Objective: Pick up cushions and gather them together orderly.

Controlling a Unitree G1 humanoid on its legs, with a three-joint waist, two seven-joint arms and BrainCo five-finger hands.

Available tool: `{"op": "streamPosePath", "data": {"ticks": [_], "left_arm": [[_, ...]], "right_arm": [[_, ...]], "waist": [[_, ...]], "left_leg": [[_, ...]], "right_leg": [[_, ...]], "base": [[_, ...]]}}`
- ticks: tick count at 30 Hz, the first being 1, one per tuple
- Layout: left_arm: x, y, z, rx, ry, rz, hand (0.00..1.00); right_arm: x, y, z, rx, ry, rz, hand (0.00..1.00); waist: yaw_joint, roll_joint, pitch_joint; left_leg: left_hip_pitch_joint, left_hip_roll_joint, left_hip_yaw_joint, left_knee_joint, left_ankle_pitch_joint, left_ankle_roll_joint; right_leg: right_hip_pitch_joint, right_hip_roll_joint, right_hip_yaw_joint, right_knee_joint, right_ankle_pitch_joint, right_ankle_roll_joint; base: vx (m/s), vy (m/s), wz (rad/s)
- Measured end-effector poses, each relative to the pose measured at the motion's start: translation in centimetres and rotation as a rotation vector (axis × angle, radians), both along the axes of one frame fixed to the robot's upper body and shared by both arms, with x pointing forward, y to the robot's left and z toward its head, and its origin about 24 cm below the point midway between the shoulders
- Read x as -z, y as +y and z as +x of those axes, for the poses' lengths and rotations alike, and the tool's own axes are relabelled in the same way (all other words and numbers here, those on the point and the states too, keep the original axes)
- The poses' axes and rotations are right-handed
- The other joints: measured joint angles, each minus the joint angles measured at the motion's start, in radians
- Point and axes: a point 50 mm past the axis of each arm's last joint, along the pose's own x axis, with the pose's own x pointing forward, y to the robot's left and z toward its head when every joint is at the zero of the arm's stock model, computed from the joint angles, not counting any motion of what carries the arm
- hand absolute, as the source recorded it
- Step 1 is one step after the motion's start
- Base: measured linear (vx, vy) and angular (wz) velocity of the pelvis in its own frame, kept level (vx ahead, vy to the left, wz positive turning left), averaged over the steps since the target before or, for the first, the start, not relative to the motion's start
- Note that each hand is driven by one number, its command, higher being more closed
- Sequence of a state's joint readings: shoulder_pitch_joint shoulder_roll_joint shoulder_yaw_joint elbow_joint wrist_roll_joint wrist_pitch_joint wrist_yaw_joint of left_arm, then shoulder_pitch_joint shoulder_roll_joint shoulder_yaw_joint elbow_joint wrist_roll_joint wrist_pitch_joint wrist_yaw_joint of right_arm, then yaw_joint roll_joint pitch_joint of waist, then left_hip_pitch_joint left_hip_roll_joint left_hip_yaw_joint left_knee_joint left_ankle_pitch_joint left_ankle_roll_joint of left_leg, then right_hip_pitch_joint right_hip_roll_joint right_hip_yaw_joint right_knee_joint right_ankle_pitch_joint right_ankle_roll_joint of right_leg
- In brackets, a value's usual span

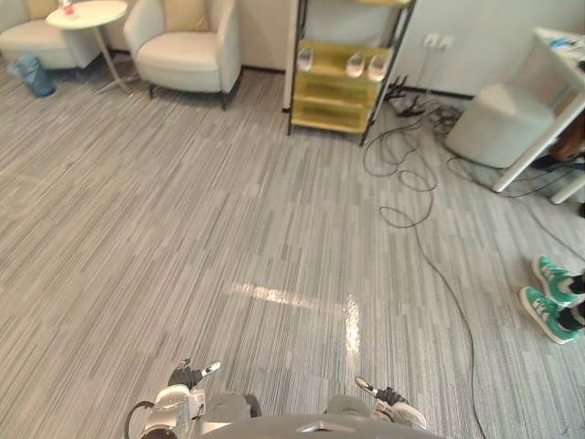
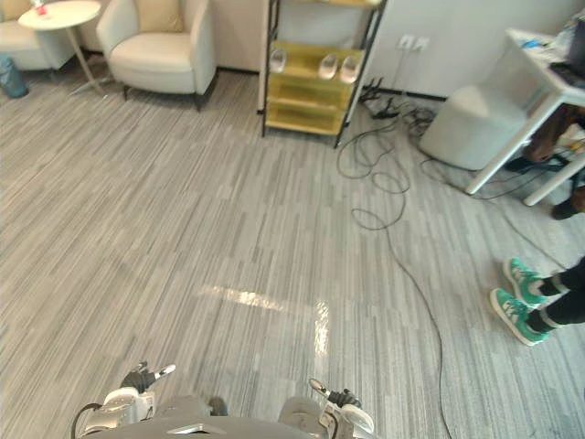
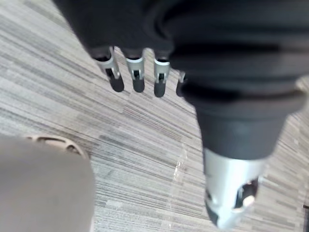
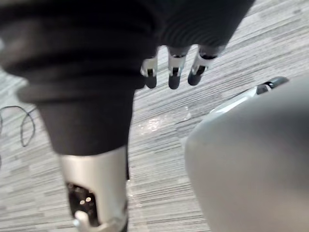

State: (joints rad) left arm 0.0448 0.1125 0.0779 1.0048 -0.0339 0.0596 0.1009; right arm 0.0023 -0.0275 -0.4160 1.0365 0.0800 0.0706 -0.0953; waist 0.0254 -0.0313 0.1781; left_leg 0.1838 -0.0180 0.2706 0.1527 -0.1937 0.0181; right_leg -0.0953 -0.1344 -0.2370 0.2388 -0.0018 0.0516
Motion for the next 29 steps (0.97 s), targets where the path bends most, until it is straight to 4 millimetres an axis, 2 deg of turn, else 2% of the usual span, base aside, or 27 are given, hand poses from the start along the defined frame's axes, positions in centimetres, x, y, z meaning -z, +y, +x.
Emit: {"op": "streamPosePath", "data": {"ticks": [3, 5, 7, 8, 9, 11, 12, 13, 14, 15, 16, 17, 19, 20, 21, 24, 29], "left_arm": [[0.5, -1.1, -1.1, -0.017, 0.03, -0.033, 0.0], [0.8, -1.3, -2.0, -0.026, 0.06, -0.038, 0.0], [0.9, -1.3, -2.3, -0.039, 0.069, -0.042, 0.0], [0.9, -1.4, -2.3, -0.039, 0.068, -0.046, 0.0], [0.8, -1.0, -2.1, -0.046, 0.056, -0.039, 0.0], [0.6, -0.9, -1.7, -0.054, 0.039, -0.038, 0.0], [0.6, -0.9, -1.8, -0.057, 0.037, -0.037, 0.0], [0.6, -0.9, -1.8, -0.058, 0.035, -0.037, 0.0], [0.6, -1.1, -1.9, -0.061, 0.034, -0.042, 0.0], [0.6, -1.0, -1.9, -0.065, 0.033, -0.042, 0.0], [0.6, -1.1, -1.9, -0.065, 0.033, -0.043, 0.0], [0.7, -1.6, -2.0, -0.067, 0.035, -0.056, 0.0], [0.7, -1.2, -2.2, -0.077, 0.037, -0.049, 0.0], [0.6, -0.5, -2.4, -0.08, 0.045, -0.031, 0.0], [0.6, -0.4, -2.5, -0.081, 0.049, -0.026, 0.0], [0.7, -0.7, -2.5, -0.083, 0.05, -0.034, 0.0], [0.8, -0.9, -2.7, -0.083, 0.057, -0.041, 0.0]], "right_arm": [[0.0, -1.2, -0.5, 0.031, 0.016, -0.02, 0.0], [0.0, -1.6, -0.7, 0.04, 0.023, -0.029, 0.0], [0.1, -1.8, -1.3, 0.061, 0.039, -0.027, 0.0], [0.2, -1.8, -1.5, 0.063, 0.046, -0.025, 0.0], [0.2, -1.7, -1.6, 0.064, 0.049, -0.024, 0.0], [0.2, -1.9, -1.9, 0.075, 0.051, -0.028, 0.0], [0.2, -2.0, -2.3, 0.089, 0.058, -0.036, 0.0], [0.2, -2.1, -2.5, 0.09, 0.057, -0.041, 0.0], [0.1, -2.4, -2.6, 0.093, 0.05, -0.05, 0.0], [0.1, -2.4, -2.7, 0.096, 0.051, -0.052, 0.0], [0.0, -2.4, -2.7, 0.097, 0.049, -0.052, 0.0], [-0.1, -2.7, -2.7, 0.105, 0.041, -0.057, 0.0], [-0.1, -2.4, -2.4, 0.115, 0.027, -0.048, 0.0], [0.0, -1.8, -2.6, 0.118, 0.029, -0.033, 0.0], [0.2, -1.7, -3.1, 0.126, 0.047, -0.027, 0.0], [0.2, -1.6, -3.0, 0.133, 0.046, -0.021, 0.0], [0.3, -1.2, -2.9, 0.132, 0.048, -0.008, 0.0]], "waist": [[0.004, 0.064, -0.01], [0.004, 0.083, -0.021], [0.006, 0.085, -0.022], [0.012, 0.089, -0.024], [0.018, 0.081, -0.019], [0.031, 0.078, -0.016], [0.04, 0.066, -0.006], [0.042, 0.069, -0.007], [0.046, 0.079, -0.008], [0.048, 0.082, -0.006], [0.05, 0.083, -0.006], [0.052, 0.101, -0.014], [0.059, 0.103, -0.016], [0.054, 0.068, -0.028], [0.054, 0.054, -0.034], [0.054, 0.057, -0.035], [0.054, 0.061, -0.058]], "left_leg": [[0.022, 0.034, -0.043, -0.034, -0.007, -0.021], [0.026, 0.053, -0.06, -0.029, -0.018, -0.038], [0.017, 0.08, -0.08, 0.014, -0.045, -0.062], [-0.012, 0.102, -0.085, 0.097, -0.077, -0.103], [-0.097, 0.117, -0.096, 0.27, -0.09, -0.125], [-0.219, 0.141, -0.113, 0.498, -0.058, -0.16], [-0.276, 0.153, -0.108, 0.62, -0.001, -0.154], [-0.282, 0.156, -0.102, 0.645, -0.005, -0.135], [-0.285, 0.168, -0.093, 0.646, -0.043, -0.102], [-0.287, 0.175, -0.089, 0.614, -0.076, -0.092], [-0.281, 0.176, -0.093, 0.52, -0.094, -0.095], [-0.251, 0.179, -0.114, 0.288, -0.071, -0.107], [-0.219, 0.146, -0.095, 0.189, -0.044, -0.094], [-0.196, 0.102, -0.085, 0.117, -0.005, -0.088], [-0.172, 0.075, -0.08, 0.082, 0.024, -0.056], [-0.126, 0.042, -0.076, 0.052, 0.028, -0.05], [-0.087, 0.028, -0.084, 0.001, 0.034, -0.041]], "right_leg": [[0.044, 0.047, 0.009, -0.076, 0.02, -0.011], [0.079, 0.075, 0.003, -0.134, 0.032, -0.014], [0.116, 0.098, -0.006, -0.183, 0.031, -0.018], [0.126, 0.109, -0.01, -0.196, 0.029, -0.02], [0.132, 0.108, -0.017, -0.201, 0.027, -0.023], [0.14, 0.106, -0.02, -0.201, 0.026, -0.025], [0.161, 0.097, -0.017, -0.209, 0.025, -0.025], [0.171, 0.091, -0.014, -0.215, 0.024, -0.024], [0.179, 0.087, -0.003, -0.218, 0.021, -0.021], [0.179, 0.084, 0.011, -0.22, 0.021, -0.02], [0.173, 0.077, 0.025, -0.22, 0.022, -0.013], [0.156, 0.082, 0.035, -0.217, 0.029, 0.009], [0.16, 0.068, 0.06, -0.246, 0.047, 0.033], [0.167, 0.045, 0.069, -0.264, 0.061, 0.035], [0.167, 0.026, 0.08, -0.268, 0.062, 0.036], [0.197, 0.0, 0.089, -0.271, 0.055, 0.041], [0.215, 0.001, 0.087, -0.294, 0.05, 0.042]], "base": [[0.15, -0.104, -0.07], [0.07, -0.094, -0.01], [0.05, -0.083, 0.09], [0.04, -0.047, 0.13], [0.03, -0.052, 0.12], [0.03, -0.017, 0.06], [0.06, 0.042, 0.03], [0.08, 0.086, 0.0], [0.08, 0.095, -0.07], [0.07, 0.126, -0.19], [0.06, 0.168, -0.33], [0.06, 0.225, -0.42], [0.1, 0.17, -0.27], [0.2, 0.115, 0.01], [0.23, 0.149, 0.09], [0.13, 0.108, 0.02], [0.06, 0.022, -0.01]]}}
